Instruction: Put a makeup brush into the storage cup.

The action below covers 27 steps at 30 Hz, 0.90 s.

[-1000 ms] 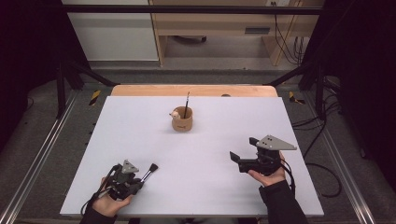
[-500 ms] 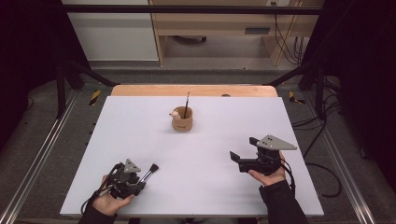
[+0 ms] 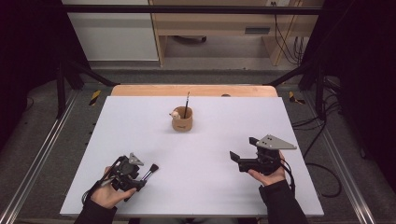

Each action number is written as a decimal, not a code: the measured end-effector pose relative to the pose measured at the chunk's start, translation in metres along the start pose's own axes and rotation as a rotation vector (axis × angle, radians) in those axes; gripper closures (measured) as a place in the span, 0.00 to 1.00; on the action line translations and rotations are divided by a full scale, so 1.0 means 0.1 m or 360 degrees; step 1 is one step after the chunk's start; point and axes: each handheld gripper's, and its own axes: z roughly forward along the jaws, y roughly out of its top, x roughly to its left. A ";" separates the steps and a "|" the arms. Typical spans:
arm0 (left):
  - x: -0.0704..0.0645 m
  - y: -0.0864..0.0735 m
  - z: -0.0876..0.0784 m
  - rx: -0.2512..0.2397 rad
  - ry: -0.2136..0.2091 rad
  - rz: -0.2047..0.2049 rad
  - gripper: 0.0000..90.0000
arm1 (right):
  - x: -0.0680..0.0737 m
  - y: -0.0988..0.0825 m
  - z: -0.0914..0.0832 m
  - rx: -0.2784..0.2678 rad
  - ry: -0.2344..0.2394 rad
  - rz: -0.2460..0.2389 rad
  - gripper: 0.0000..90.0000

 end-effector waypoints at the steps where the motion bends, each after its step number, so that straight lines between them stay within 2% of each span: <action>1: 0.00 0.01 0.00 0.0018 -0.0003 0.0011 0.62 | 0.00 0.00 0.00 0.0002 0.0003 -0.0004 0.10; 10: -0.01 0.06 0.09 0.0134 -0.0018 0.0044 0.71 | 0.00 0.00 0.00 0.0006 0.0005 -0.0006 0.11; 17: -0.02 0.07 0.10 0.0145 -0.0039 0.0051 0.77 | 0.01 0.00 0.01 0.0007 0.0004 -0.0008 0.11; 27: -0.03 0.10 0.11 0.0178 -0.0053 0.0027 0.85 | 0.00 0.00 0.00 0.0005 0.0006 -0.0014 0.11</action>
